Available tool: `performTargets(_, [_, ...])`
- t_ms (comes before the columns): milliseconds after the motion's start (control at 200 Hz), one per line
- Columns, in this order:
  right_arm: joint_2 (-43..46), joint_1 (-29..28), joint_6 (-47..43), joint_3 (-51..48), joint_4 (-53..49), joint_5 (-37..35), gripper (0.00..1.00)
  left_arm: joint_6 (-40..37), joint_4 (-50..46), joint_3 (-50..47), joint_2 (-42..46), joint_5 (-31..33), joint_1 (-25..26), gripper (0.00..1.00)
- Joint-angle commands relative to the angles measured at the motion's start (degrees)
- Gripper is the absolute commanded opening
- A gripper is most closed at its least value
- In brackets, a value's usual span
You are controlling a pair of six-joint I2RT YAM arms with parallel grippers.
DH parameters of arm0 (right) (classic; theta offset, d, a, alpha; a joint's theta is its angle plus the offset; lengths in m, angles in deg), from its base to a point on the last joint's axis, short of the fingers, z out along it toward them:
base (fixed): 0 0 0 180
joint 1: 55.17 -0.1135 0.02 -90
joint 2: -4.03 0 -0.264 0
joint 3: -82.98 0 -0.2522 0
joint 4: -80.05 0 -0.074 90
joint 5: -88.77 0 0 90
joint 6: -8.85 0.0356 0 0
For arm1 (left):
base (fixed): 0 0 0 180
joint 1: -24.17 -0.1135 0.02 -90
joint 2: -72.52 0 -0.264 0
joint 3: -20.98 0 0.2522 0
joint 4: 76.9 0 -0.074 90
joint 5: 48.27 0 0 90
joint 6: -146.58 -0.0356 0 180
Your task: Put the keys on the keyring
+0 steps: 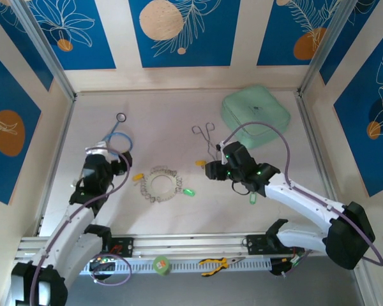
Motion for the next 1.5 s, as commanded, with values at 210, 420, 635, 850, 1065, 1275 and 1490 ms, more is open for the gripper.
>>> performTargets(210, [-21.25,-13.51,1.4,14.66,-4.75,9.39,0.42,26.37,-20.5,-4.46,7.59,7.25,15.81,0.8])
performTargets(420, [-36.86,-17.67,-1.52,27.28,-7.65,13.04,0.42,33.66,-26.79,-5.25,11.78,11.71,15.79,0.72])
performTargets(635, [-45.67,-18.44,0.39,33.97,-10.3,13.91,0.35,34.45,-29.25,-5.57,15.42,11.55,15.81,0.72])
performTargets(850, [-48.71,-19.11,1.18,35.97,-11.06,15.31,0.35,34.1,-29.78,-5.69,16.28,11.29,15.81,0.72])
performTargets(1065, [-50.27,-19.48,0.5,37.02,-11.4,16.01,0.31,34.08,-30.21,-5.3,16.42,11.61,15.83,0.72])
performTargets(1275, [-51.88,-19.72,0.06,38.87,-11.66,16.6,0.24,34.34,-31.26,-5.06,17.5,12.18,15.81,0.72])
performTargets(1490, [-52.93,-19.7,-0.41,39.97,-11.65,16.68,0.22,34.98,-33.43,-4.4,18.15,13.58,15.78,0.72])
